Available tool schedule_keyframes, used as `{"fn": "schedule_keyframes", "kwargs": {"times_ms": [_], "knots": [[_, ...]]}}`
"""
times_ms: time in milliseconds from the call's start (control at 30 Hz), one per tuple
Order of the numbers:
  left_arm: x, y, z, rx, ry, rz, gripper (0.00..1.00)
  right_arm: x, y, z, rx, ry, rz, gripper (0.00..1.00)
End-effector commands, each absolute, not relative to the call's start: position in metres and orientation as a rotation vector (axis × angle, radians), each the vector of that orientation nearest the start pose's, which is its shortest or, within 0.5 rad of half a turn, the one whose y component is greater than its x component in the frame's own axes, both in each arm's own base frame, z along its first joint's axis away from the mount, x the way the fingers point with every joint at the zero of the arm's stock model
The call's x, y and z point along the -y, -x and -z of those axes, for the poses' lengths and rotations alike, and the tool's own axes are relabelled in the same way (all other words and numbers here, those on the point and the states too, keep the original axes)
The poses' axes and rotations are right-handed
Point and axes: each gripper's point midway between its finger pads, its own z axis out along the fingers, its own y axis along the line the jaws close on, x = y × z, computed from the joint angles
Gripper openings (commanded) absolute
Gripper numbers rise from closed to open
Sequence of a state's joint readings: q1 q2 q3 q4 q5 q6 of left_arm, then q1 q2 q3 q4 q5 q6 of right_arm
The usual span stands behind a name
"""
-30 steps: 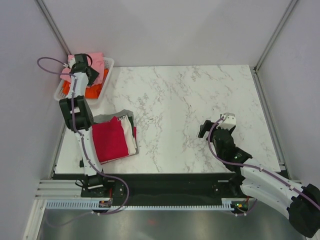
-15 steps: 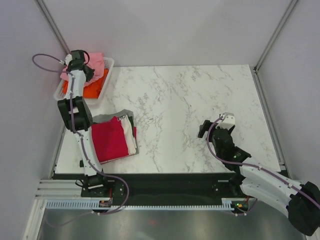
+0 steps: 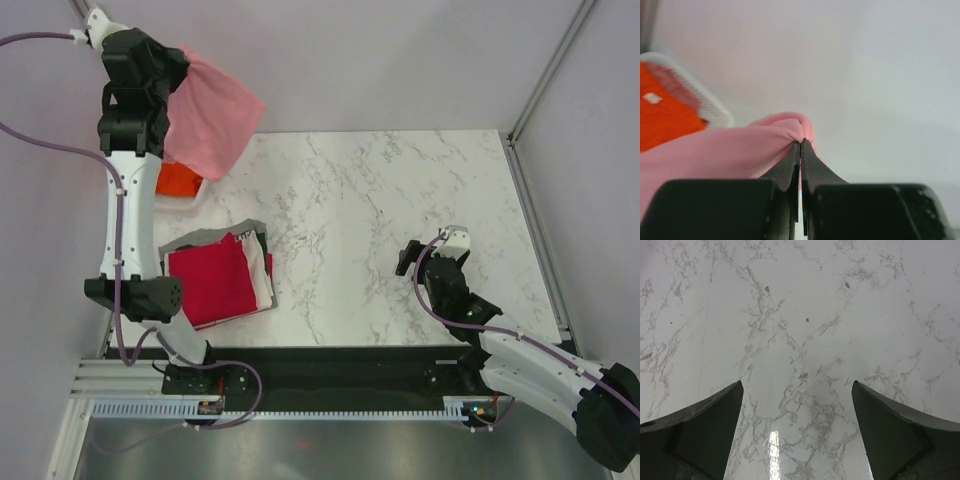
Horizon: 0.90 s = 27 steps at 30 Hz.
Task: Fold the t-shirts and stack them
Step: Move the tshirt to the center of the board
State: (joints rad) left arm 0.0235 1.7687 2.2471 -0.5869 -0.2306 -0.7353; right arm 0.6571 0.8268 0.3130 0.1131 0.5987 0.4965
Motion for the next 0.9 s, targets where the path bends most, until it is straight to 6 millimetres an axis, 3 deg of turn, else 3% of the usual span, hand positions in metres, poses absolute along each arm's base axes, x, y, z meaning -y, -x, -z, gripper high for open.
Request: {"fn": "schedule_keyframes", "kwargs": {"times_ms": [0,33,100,133,200,233,267,400,533,567,600,633,667,700,733,767,800,833,867], "knots": [[0.045,-0.442,-0.593,-1.280,0.568,0.554,0.02,-0.110,-0.280,-0.135,-1.841,-0.244,-0.216,0.98],[0.062,-0.432,-0.604,-1.263,0.535,0.611,0.02,-0.110,-0.280,-0.135,-1.840,-0.247,-0.215,0.98],[0.119,-0.412,-0.615,-1.277,0.445,0.800,0.02,-0.108,-0.280,-0.136,-1.835,-0.253,-0.210,0.98],[0.154,-0.404,-0.615,-1.302,0.393,0.896,0.02,-0.108,-0.280,-0.138,-1.829,-0.259,-0.215,0.98],[0.196,-0.396,-0.612,-1.343,0.339,1.018,0.02,-0.105,-0.279,-0.139,-1.823,-0.269,-0.206,0.98],[0.218,-0.405,-0.597,-1.389,0.322,1.049,0.02,-0.104,-0.279,-0.141,-1.816,-0.274,-0.207,0.98],[0.243,-0.400,-0.592,-1.417,0.294,1.105,0.02,-0.102,-0.278,-0.141,-1.815,-0.283,-0.202,0.98],[0.295,-0.421,-0.537,-1.572,0.251,1.155,0.02,-0.090,-0.274,-0.145,-1.785,-0.334,-0.182,0.98],[0.301,-0.438,-0.462,-1.749,0.302,1.096,0.02,-0.078,-0.268,-0.157,-1.723,-0.383,-0.189,0.98],[0.296,-0.439,-0.426,-1.830,0.329,1.064,0.02,-0.076,-0.267,-0.157,-1.719,-0.387,-0.185,0.98],[0.294,-0.438,-0.408,-1.870,0.344,1.048,0.02,-0.076,-0.265,-0.155,-1.718,-0.391,-0.188,0.98],[0.289,-0.436,-0.359,-1.973,0.383,0.987,0.02,-0.074,-0.265,-0.158,-1.705,-0.396,-0.194,0.98],[0.284,-0.432,-0.338,-2.011,0.410,0.959,0.02,-0.074,-0.264,-0.158,-1.702,-0.399,-0.200,0.98],[0.274,-0.424,-0.335,-2.004,0.428,0.940,0.11,-0.074,-0.264,-0.158,-1.702,-0.397,-0.201,0.98],[0.271,-0.419,-0.319,-2.026,0.434,0.926,0.26,-0.075,-0.264,-0.158,-1.703,-0.398,-0.201,0.98],[0.261,-0.410,-0.277,-2.097,0.456,0.878,0.47,-0.076,-0.264,-0.158,-1.705,-0.394,-0.204,0.98],[0.259,-0.401,-0.279,-2.086,0.435,0.919,0.69,-0.077,-0.265,-0.157,-1.710,-0.390,-0.203,0.98],[0.252,-0.391,-0.253,-2.137,0.443,0.899,0.74,-0.077,-0.266,-0.155,-1.722,-0.381,-0.190,0.98],[0.249,-0.386,-0.248,-2.140,0.415,0.894,0.77,-0.078,-0.267,-0.154,-1.728,-0.376,-0.185,0.98]]}}
